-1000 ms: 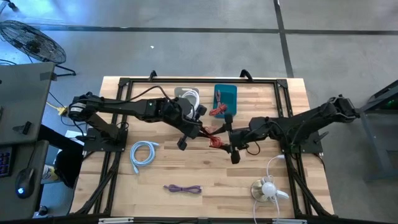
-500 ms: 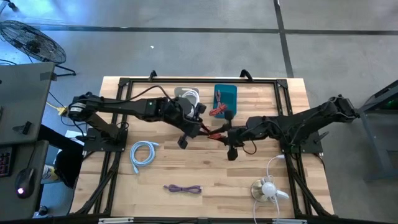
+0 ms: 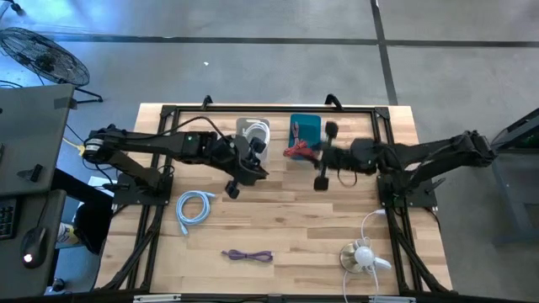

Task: Pick & Place USB Port
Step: Put the orange charger cable into the blue bin

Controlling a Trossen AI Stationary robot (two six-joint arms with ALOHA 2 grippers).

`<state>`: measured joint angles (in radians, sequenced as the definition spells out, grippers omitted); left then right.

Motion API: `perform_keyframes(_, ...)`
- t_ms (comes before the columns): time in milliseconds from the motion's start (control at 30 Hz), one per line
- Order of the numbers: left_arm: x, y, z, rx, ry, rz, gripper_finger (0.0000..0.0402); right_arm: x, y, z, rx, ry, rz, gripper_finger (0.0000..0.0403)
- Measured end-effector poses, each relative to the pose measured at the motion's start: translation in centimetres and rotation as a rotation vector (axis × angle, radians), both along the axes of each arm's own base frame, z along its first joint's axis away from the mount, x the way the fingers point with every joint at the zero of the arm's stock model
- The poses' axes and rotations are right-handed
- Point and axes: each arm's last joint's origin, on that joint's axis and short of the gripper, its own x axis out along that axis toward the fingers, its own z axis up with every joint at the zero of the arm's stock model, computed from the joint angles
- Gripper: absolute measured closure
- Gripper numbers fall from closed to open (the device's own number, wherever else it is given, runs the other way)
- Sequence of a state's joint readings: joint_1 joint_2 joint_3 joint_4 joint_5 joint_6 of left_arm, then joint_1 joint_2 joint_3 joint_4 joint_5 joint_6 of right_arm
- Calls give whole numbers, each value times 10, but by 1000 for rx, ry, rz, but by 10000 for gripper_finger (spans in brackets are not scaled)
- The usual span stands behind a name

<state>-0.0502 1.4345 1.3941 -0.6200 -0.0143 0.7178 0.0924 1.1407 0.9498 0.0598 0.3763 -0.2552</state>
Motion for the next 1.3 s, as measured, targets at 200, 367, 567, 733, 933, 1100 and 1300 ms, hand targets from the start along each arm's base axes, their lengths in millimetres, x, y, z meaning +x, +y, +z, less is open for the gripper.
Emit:
perform_keyframes(200, -4, -12, -4, 67, 48, 1, 340, -5, -45, 0, 186, -32, -69, 369)
perform_keyframes(367, -8, -18, -7, 119, 89, 25, 339, -10, -76, -4, 313, -43, -162, 369)
perform_keyframes(567, -12, -30, -9, 164, 121, 18, 339, -19, -108, -14, 452, -25, -282, 369)
perform_keyframes(733, -14, -35, -10, 191, 127, 31, 339, -15, -129, -29, 555, 7, -337, 369)
perform_keyframes(933, -16, -34, -12, 169, 156, 59, 339, -7, -143, -50, 632, 72, -409, 369)
perform_keyframes(1100, -17, -34, -13, 148, 174, 70, 339, -9, -146, -63, 687, 140, -500, 369)
perform_keyframes(1300, -17, -34, -13, 137, 174, 80, 339, -5, -148, -72, 720, 166, -513, 369)
